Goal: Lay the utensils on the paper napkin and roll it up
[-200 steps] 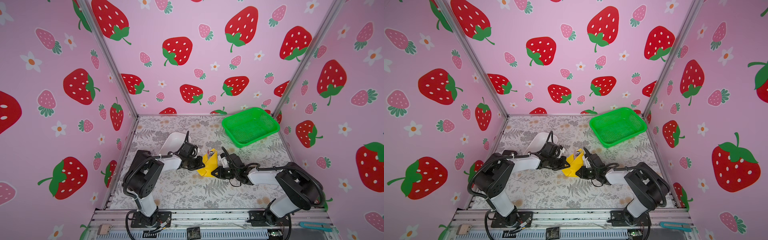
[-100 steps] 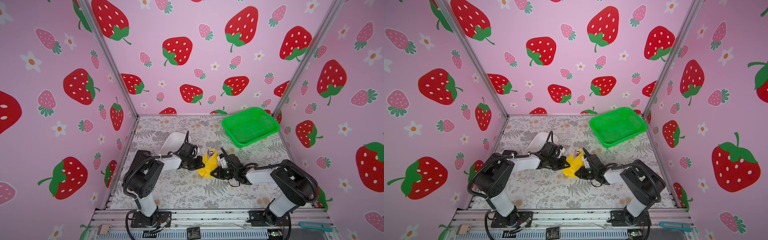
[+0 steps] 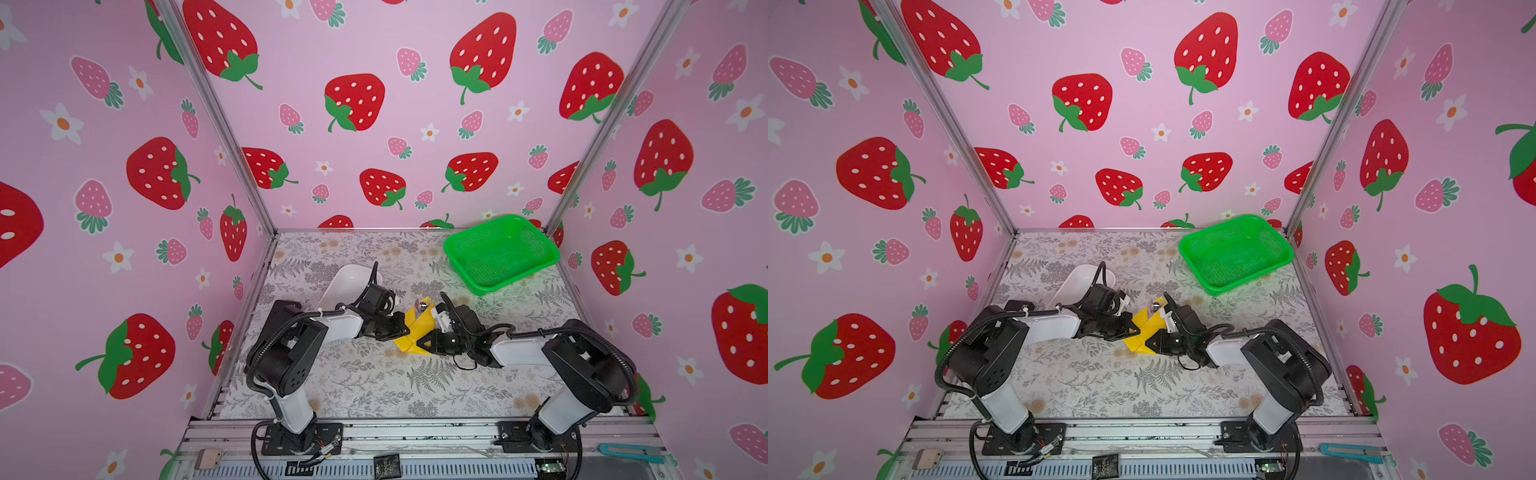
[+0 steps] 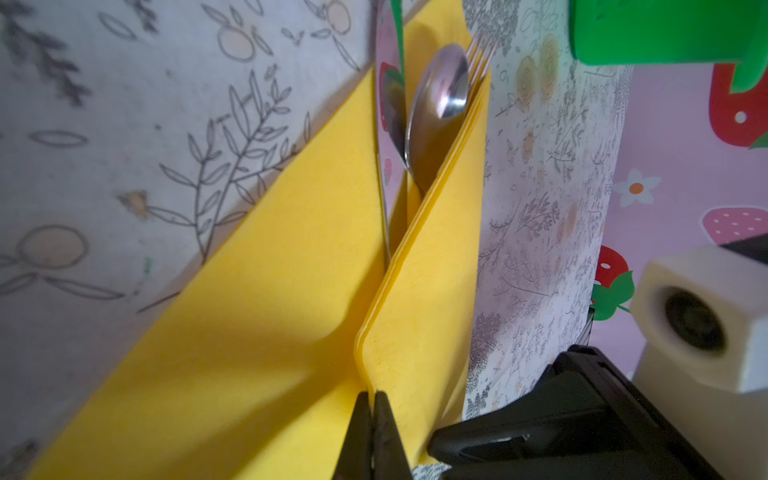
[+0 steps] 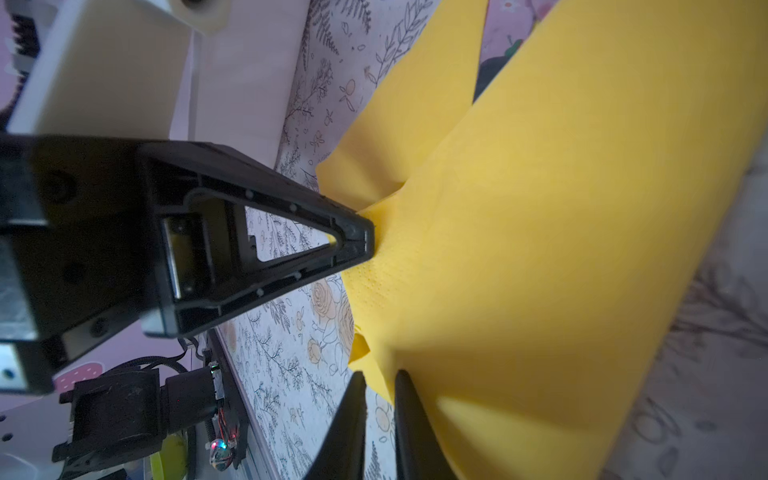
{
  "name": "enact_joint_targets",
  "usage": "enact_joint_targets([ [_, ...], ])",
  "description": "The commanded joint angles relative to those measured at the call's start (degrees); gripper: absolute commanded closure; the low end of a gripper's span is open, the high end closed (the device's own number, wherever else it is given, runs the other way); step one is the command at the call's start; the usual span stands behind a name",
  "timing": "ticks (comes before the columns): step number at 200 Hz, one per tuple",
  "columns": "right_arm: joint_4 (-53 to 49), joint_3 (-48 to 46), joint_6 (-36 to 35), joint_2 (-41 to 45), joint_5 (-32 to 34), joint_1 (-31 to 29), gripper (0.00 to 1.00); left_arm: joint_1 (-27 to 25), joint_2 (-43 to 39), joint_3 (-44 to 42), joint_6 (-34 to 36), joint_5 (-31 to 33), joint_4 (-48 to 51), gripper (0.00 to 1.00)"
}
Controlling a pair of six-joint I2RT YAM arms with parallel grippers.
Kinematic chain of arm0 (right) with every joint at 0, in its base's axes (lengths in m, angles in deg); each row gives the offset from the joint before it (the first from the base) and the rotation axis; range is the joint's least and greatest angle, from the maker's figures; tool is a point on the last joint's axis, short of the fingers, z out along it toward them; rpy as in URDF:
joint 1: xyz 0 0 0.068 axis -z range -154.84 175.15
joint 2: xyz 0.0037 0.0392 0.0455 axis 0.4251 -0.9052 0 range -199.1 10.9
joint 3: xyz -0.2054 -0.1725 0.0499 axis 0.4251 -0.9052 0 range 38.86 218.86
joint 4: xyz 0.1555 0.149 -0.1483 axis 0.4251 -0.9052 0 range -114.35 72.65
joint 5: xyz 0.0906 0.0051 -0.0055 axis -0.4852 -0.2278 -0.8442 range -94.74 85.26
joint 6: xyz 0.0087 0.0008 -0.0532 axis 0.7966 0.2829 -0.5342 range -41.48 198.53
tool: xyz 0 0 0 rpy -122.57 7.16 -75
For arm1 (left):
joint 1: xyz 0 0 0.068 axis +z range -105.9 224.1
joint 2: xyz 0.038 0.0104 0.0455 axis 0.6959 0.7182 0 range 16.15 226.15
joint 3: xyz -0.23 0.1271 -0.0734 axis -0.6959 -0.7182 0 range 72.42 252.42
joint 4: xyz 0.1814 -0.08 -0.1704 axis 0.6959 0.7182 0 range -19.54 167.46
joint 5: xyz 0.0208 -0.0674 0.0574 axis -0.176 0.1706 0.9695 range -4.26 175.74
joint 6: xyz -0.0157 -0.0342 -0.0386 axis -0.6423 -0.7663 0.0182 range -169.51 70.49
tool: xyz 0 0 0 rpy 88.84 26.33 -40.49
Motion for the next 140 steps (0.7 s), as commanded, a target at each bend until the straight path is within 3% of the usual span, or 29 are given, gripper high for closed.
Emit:
enact_joint_targets([
  [1,0.8,1.1,0.3,-2.3,-0.5,-0.5,0.83,0.3,-0.8,0.2,0.6,-0.1,0.5,1.0],
  [35,0.0,0.5,0.4,-4.1,0.7,-0.6,0.84,0.3,-1.5,0.3,0.7,-0.2,0.6,0.96],
  [50,0.0,0.1,0.6,-4.5,1.0,-0.5,0.84,0.3,-2.7,0.3,0.9,0.7,1.7,0.75],
  [71,0.0,-0.2,0.7,-4.4,1.5,-0.5,0.85,0.3,-5.3,0.0,1.5,4.1,4.4,0.63],
  [140,0.0,0.1,0.9,-4.1,1.7,-0.5,0.85,0.6,-11.7,-3.0,2.2,13.8,11.6,0.58],
])
